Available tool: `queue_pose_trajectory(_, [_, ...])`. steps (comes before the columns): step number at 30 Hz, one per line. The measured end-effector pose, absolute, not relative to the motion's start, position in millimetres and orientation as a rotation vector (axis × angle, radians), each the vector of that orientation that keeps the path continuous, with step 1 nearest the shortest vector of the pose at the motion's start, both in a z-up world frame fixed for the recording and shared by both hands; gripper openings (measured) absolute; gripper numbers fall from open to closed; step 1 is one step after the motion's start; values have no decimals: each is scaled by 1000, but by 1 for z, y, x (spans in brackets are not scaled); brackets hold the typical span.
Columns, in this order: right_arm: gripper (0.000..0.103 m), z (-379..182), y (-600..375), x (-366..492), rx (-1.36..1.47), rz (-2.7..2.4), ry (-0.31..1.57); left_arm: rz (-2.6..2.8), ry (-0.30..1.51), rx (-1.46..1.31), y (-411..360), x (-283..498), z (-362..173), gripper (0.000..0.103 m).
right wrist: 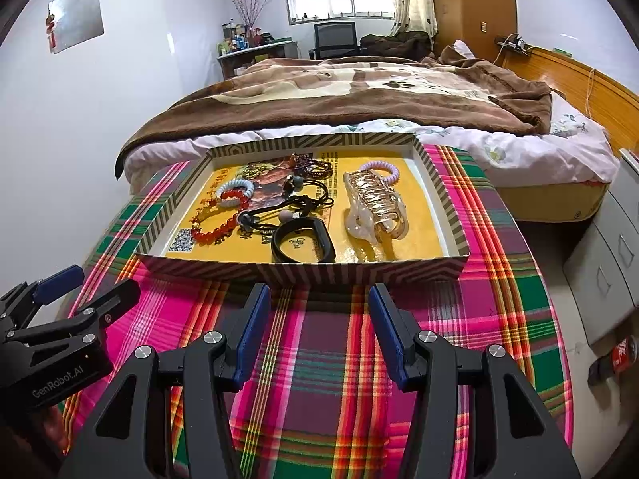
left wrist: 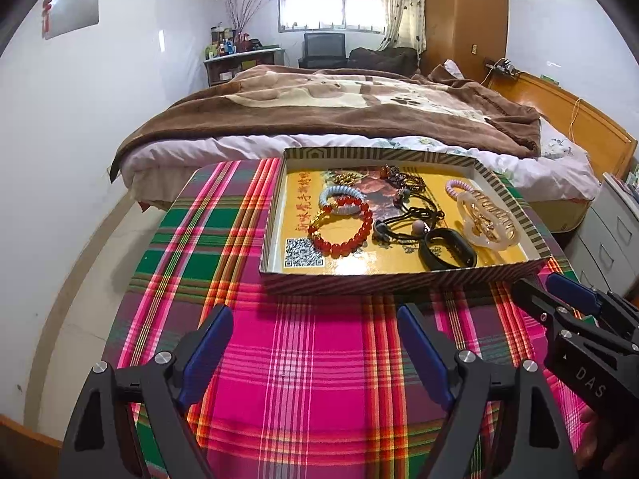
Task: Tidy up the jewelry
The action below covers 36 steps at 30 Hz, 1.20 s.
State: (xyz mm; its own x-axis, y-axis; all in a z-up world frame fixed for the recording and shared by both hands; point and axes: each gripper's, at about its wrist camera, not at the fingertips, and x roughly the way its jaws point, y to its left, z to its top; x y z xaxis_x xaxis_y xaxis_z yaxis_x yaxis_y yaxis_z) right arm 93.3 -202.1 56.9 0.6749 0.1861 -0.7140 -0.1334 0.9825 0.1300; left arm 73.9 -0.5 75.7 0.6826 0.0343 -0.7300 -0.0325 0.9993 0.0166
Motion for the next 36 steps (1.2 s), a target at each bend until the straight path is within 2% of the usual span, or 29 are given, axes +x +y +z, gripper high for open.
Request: queue_pose_trajectory(36, [52,55,-203,89,72,169,816,46,810,12,-14,63,78,84])
